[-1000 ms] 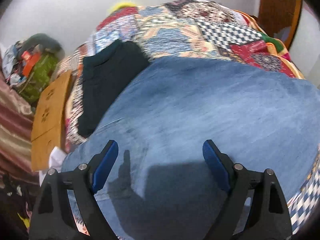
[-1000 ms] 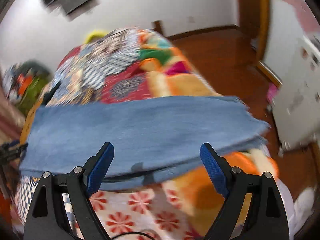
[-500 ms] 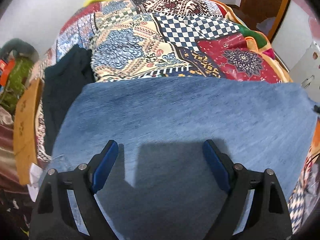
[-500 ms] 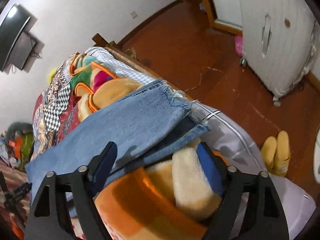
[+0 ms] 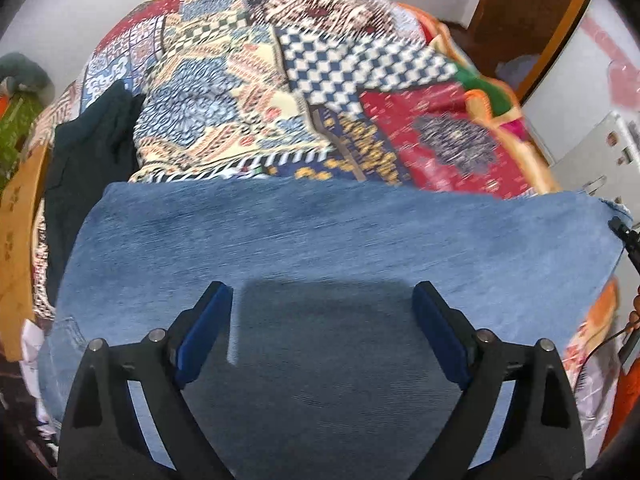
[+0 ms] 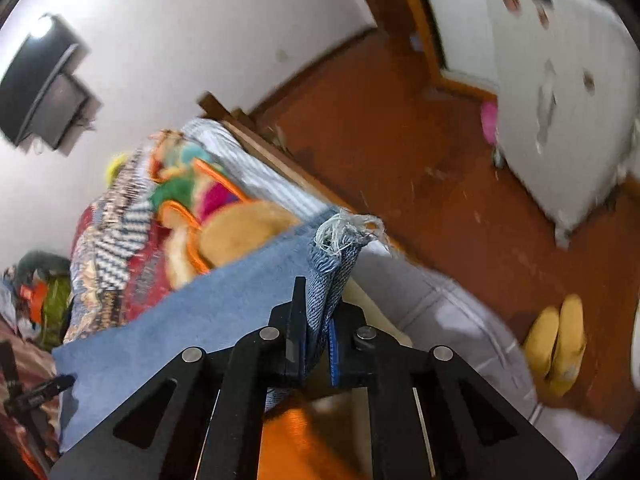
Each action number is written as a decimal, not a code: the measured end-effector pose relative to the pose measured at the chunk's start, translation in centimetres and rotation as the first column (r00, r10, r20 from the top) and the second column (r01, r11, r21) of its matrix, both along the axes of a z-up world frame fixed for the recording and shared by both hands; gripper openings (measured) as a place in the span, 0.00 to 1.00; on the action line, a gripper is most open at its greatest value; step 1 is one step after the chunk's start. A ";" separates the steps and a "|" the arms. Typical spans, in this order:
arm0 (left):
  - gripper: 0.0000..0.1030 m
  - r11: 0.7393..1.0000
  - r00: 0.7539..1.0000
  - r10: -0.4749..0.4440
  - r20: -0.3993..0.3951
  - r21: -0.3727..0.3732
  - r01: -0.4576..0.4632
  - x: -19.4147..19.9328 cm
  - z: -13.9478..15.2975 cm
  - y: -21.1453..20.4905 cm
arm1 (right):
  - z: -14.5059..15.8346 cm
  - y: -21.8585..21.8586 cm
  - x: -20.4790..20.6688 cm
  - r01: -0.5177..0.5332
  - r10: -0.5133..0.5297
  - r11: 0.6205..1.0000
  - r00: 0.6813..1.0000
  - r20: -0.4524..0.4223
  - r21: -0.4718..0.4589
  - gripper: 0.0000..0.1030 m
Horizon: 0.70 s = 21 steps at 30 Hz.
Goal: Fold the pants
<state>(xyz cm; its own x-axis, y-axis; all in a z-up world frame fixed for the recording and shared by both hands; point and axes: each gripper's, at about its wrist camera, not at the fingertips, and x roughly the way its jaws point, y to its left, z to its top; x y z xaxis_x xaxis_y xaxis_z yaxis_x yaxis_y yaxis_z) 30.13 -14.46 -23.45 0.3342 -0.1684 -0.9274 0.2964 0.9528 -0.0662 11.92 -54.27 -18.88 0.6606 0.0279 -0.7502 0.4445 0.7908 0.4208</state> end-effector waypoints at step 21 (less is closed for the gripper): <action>0.92 0.999 0.905 0.030 0.425 0.023 -0.044 -7.8 10.6 6.1 | 16.9 20.0 4.2 -0.459 0.518 0.855 0.782 0.348 -0.242 0.07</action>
<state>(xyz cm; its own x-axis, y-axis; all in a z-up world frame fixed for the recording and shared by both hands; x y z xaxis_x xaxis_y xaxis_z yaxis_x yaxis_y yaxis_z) 22.33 -8.37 -12.90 0.7024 -0.1212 -0.7014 0.2541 0.9631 0.0881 16.16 -34.26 -1.98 0.8208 0.3439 -0.4562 -0.1932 0.9186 0.3448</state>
